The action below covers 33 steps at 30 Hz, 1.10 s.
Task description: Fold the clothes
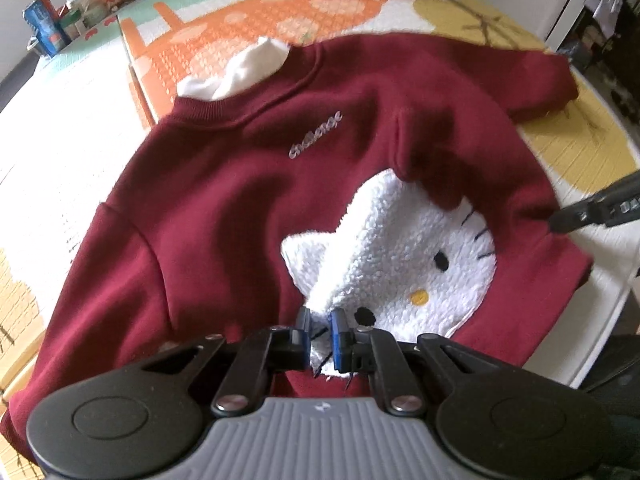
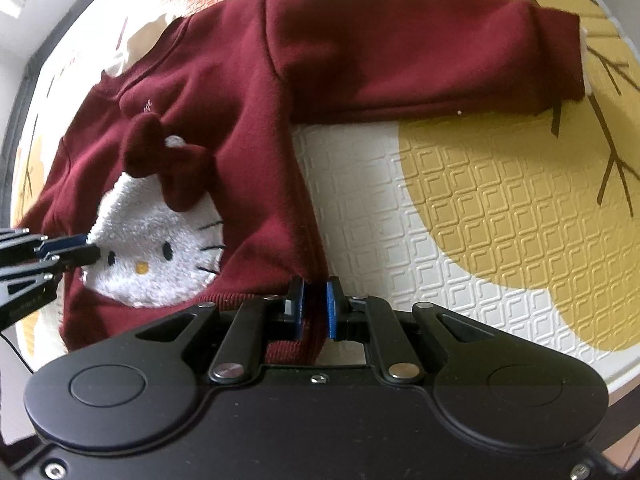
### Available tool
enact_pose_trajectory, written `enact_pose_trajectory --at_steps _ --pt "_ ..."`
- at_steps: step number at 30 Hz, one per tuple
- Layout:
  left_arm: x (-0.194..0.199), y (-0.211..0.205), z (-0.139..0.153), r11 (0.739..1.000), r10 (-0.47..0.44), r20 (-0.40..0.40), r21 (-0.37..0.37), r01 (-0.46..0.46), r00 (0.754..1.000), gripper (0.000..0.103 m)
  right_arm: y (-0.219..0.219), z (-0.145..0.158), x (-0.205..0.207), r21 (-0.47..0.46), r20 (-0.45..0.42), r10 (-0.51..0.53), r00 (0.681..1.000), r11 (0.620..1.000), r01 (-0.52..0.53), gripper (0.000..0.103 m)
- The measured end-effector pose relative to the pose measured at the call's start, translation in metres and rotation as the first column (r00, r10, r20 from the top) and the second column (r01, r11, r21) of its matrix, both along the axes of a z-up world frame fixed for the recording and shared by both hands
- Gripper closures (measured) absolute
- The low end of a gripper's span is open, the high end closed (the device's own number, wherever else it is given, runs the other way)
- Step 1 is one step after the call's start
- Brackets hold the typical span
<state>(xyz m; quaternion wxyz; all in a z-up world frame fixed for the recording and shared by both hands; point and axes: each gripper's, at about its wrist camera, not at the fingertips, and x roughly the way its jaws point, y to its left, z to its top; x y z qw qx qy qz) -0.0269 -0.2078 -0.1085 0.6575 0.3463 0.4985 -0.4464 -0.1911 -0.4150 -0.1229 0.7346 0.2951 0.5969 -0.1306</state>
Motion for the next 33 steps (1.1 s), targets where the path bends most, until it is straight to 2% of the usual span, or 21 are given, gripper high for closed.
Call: enact_pose_trajectory --at_steps 4,6,12,15,17,19,22,24,26,28,33 --pt "-0.001 0.002 -0.008 1.000 0.002 0.005 0.029 -0.002 1.000 0.091 0.005 0.002 0.005 -0.035 -0.018 0.060 0.998 0.998 -0.061 0.094" --pt "0.002 0.002 -0.009 0.999 0.018 0.002 0.031 -0.018 1.000 0.086 0.007 0.003 0.007 -0.052 -0.028 0.090 0.996 0.994 -0.091 0.093" --pt "-0.001 0.004 -0.002 0.999 0.008 0.004 0.032 -0.009 1.000 0.081 0.005 0.012 0.005 -0.039 0.002 0.090 0.996 0.995 -0.090 0.087" --pt "-0.006 0.004 0.006 1.000 -0.005 0.022 0.031 0.005 1.000 0.074 0.000 0.020 0.003 -0.029 0.027 0.075 0.997 0.997 -0.075 0.087" --pt "-0.007 0.004 0.015 1.000 -0.003 0.019 0.004 0.003 1.000 0.067 -0.008 0.031 0.001 -0.023 0.063 0.045 0.997 0.999 -0.043 0.085" --pt "-0.009 0.002 0.025 0.999 -0.001 0.003 -0.034 0.001 1.000 0.066 -0.015 0.044 0.001 -0.035 0.108 0.022 0.994 0.999 -0.018 0.084" --pt "-0.018 -0.006 0.043 0.991 -0.018 -0.072 -0.136 0.008 0.997 0.063 -0.022 0.059 0.007 -0.078 0.165 0.007 0.986 0.997 0.006 0.085" --pt "-0.030 -0.017 0.053 0.978 -0.055 -0.120 -0.207 0.029 0.991 0.063 -0.026 0.066 0.012 -0.095 0.190 0.008 0.982 0.995 0.010 0.093" --pt "-0.042 -0.028 0.057 0.967 -0.091 -0.145 -0.250 0.052 0.985 0.061 -0.029 0.069 0.019 -0.100 0.207 0.017 0.978 0.995 0.004 0.095" --pt "-0.055 -0.043 0.056 0.961 -0.119 -0.159 -0.266 0.073 0.980 0.059 -0.030 0.069 0.028 -0.107 0.214 0.032 0.976 0.994 -0.010 0.096" --pt "-0.078 -0.064 0.043 0.955 -0.174 -0.227 -0.276 0.108 0.958 0.061 -0.032 0.058 0.046 -0.082 0.223 0.040 0.974 0.996 -0.022 0.097"
